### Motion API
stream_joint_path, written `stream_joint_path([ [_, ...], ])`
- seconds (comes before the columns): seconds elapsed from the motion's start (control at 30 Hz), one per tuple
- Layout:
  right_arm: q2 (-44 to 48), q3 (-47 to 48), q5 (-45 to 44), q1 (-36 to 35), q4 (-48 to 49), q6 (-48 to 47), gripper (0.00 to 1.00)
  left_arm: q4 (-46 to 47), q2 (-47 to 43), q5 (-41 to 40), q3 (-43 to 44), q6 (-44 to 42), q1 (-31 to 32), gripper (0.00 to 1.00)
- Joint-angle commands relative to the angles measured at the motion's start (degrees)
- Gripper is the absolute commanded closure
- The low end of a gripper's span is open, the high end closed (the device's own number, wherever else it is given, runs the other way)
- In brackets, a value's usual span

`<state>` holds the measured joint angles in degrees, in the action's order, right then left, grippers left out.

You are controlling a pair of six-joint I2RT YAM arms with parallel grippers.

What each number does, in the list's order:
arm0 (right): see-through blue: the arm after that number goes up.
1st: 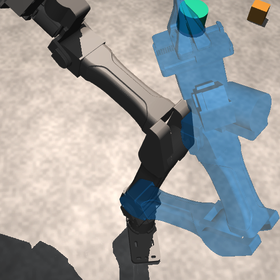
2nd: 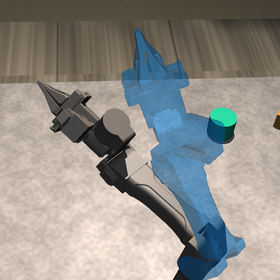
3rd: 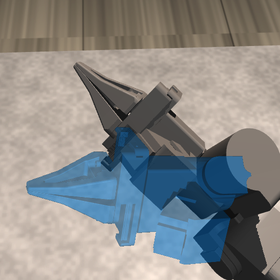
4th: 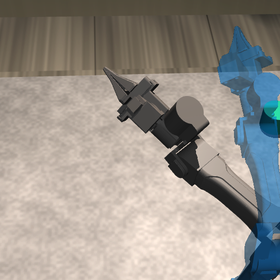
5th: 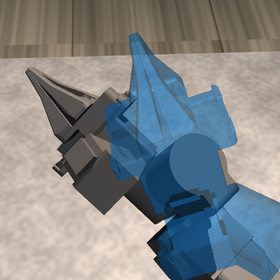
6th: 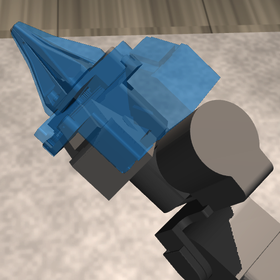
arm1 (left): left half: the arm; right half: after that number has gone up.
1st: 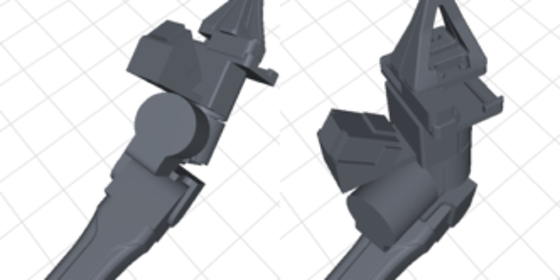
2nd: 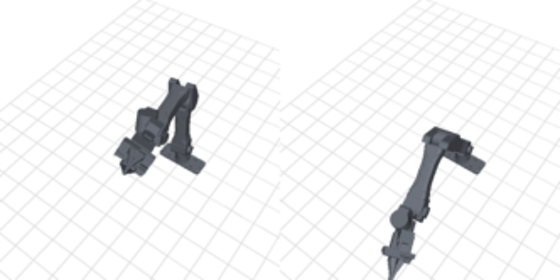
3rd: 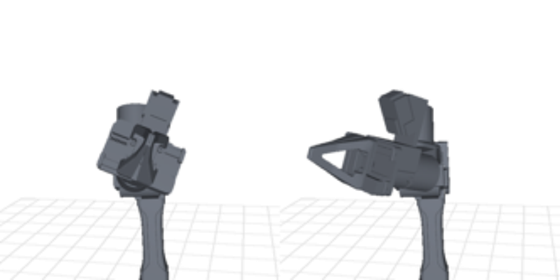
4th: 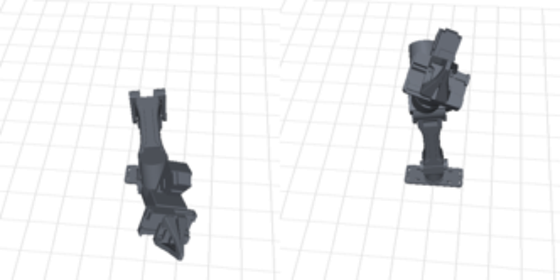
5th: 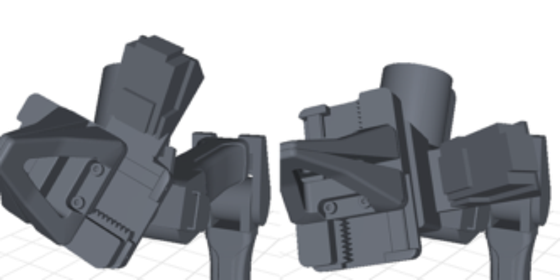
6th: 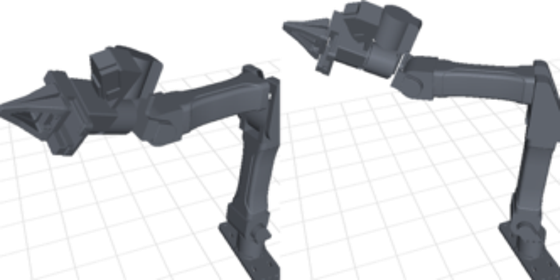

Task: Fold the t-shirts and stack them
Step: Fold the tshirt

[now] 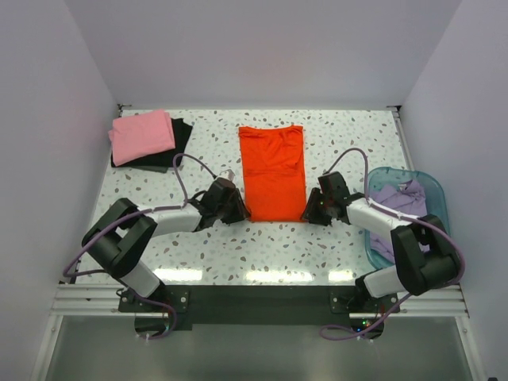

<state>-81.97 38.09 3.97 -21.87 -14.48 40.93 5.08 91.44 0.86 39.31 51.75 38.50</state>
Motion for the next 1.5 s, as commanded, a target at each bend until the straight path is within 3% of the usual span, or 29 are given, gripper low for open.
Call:
stream_joint_path([
  [0.0,-1.3,-0.4,-1.3,-0.5,2.2,0.3,0.62,1.8,1.6,-0.7,0.1,0.5,0.4,0.68],
  [0.13,-1.8,-0.3,-1.3,-0.5,2.4,0.4,0.73,2.1,2.5,-0.8,0.2,0.7,0.4,0.8],
  [0.27,-2.1,-0.5,-1.4,-0.5,2.5,0.5,0.87,1.4,2.1,-0.7,0.2,0.9,0.4,1.0],
  [0.43,-1.8,0.1,-2.3,-0.4,0.9,0.0,1.0,-2.4,-0.9,-3.9,0.5,0.3,0.3,1.0],
  [0.67,0.3,0.1,-3.6,-0.5,-1.8,-1.0,1.0,-8.0,-4.7,-3.8,0.1,-1.3,-0.5,1.0],
  [1.13,7.4,-4.2,-1.6,-1.2,-4.6,-1.9,1.0,-10.0,-7.3,3.2,-2.8,-7.1,-0.3,1.0],
  [1.47,22.2,-10.9,-3.2,-13.0,-10.7,5.5,1.0,-15.4,-17.5,5.3,-9.9,-6.6,4.4,1.0],
])
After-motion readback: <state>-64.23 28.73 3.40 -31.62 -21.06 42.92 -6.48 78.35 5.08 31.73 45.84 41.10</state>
